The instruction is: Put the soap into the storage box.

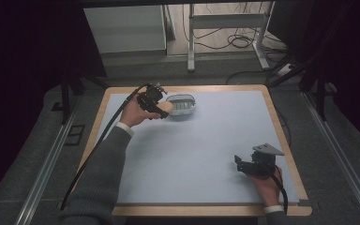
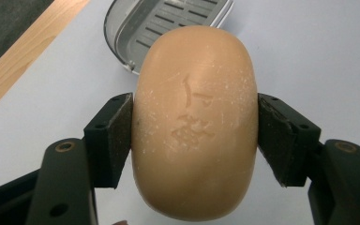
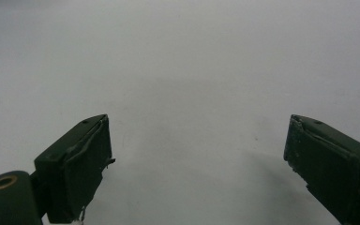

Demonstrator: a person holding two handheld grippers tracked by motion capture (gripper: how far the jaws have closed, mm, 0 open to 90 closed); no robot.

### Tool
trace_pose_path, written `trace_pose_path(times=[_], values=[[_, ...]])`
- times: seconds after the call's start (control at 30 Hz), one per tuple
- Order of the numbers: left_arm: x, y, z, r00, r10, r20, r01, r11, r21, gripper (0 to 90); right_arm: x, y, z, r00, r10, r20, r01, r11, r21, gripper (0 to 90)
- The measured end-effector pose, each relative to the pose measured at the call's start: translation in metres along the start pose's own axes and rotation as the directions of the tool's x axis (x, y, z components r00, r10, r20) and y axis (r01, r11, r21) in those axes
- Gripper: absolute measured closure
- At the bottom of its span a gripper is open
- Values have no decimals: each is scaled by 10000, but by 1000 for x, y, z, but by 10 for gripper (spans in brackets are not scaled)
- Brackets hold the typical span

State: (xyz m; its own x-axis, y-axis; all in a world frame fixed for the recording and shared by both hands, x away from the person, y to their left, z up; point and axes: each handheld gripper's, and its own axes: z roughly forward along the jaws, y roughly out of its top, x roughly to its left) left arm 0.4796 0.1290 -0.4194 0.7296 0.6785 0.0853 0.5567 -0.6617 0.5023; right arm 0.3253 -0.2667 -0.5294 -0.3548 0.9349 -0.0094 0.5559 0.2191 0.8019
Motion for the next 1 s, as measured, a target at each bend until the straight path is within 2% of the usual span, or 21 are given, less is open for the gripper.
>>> trace_pose_path(times=[0.03,0.07,0.1,0.17,0.53,1.0], values=[[0,1,1,10000,-35,-24,35,10000,-6,328,0,0,0,10000,-6,4,6,10000,3,77],[1,2,1,9999,115,-56,-114,9999,106,328,0,0,0,10000,-10,9,10,10000,1,77],[0,3,1,10000,-17,-24,16,10000,-12,327,0,0,0,10000,-23,12,23,10000,1,77],[2,5,2,9999,100,-28,-100,9999,81,327,0,0,0,10000,-11,8,11,10000,6,77],[4,22,12,9998,200,-66,-198,9996,206,327,0,0,0,10000,10,-10,-10,10000,-2,77],[6,41,27,9995,317,91,-319,9990,301,328,-1,0,0,10000,27,-43,-27,10000,-2,77]])
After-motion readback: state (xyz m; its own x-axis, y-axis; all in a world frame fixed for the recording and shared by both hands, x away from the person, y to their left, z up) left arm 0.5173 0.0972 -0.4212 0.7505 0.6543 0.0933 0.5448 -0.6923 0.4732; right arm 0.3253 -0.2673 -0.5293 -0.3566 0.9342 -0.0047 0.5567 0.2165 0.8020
